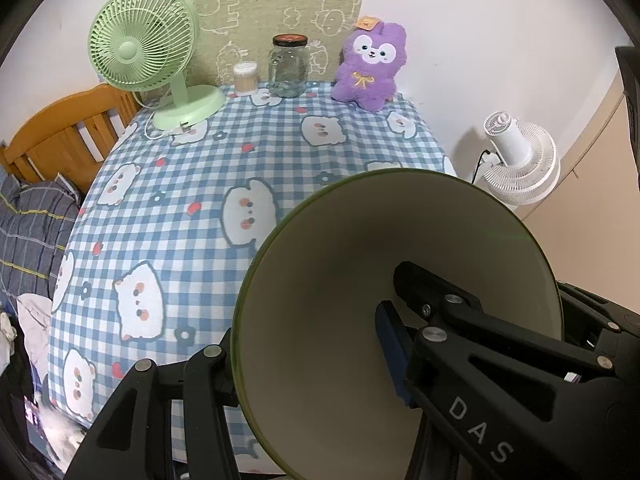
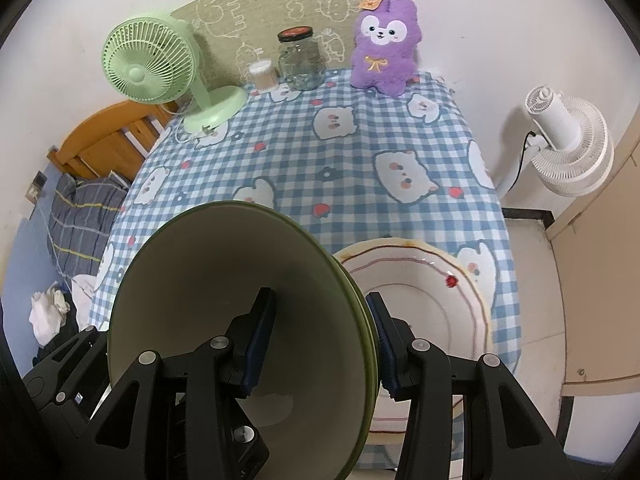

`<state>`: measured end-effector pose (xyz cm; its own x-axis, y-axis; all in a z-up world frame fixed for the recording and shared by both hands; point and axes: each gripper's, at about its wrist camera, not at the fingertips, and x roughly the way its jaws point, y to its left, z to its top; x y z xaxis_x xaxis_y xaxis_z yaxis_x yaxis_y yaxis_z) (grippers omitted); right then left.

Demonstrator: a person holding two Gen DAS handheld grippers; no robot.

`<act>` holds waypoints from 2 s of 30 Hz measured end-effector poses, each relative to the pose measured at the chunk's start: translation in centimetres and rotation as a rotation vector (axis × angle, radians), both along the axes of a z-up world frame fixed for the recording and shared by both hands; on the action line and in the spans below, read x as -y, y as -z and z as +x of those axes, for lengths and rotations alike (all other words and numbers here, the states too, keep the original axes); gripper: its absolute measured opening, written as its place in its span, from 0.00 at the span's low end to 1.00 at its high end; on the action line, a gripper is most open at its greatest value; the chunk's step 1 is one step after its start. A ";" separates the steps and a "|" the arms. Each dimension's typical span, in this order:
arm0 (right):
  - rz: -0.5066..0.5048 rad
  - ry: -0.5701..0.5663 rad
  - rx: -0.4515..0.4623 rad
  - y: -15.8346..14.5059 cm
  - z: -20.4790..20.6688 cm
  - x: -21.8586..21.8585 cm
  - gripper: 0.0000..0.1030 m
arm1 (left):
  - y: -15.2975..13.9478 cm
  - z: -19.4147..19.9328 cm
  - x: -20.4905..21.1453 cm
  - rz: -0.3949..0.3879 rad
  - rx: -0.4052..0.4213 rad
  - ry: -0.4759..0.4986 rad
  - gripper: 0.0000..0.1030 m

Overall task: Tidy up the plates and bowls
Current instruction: 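Lift the nested bowls with both grippers and carry them over the plate stack, then lower the nested bowls onto the plate stack and open both grippers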

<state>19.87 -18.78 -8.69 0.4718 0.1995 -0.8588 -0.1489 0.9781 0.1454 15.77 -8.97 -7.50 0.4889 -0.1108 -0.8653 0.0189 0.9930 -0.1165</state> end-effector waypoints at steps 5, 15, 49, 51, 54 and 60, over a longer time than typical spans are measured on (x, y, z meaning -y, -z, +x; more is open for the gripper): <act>-0.005 -0.007 -0.002 0.2 0.4 1.8 0.49 | 0.2 0.3 1.8 -0.005 -0.004 -0.007 0.53; -0.004 -0.022 -0.022 1.6 1.1 4.6 0.49 | 1.4 0.9 4.6 -0.006 -0.021 -0.024 0.53; -0.013 -0.021 -0.117 7.4 4.1 7.9 0.49 | 7.0 3.0 7.7 0.000 -0.088 -0.008 0.53; -0.011 -0.017 -0.111 7.4 4.2 8.0 0.50 | 7.0 3.0 7.7 0.001 -0.081 -0.001 0.53; -0.014 -0.016 -0.113 7.6 4.3 8.0 0.52 | 6.9 2.8 7.8 0.005 -0.072 0.009 0.55; -0.069 -0.013 -0.061 6.7 3.6 7.7 0.67 | 6.6 2.5 7.4 0.008 -0.047 -0.009 0.70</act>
<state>23.46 -26.49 -15.36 0.4159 0.1451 -0.8978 -0.1549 0.9841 0.0873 18.26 -16.39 -14.05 0.4485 -0.0995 -0.8882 0.0050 0.9941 -0.1088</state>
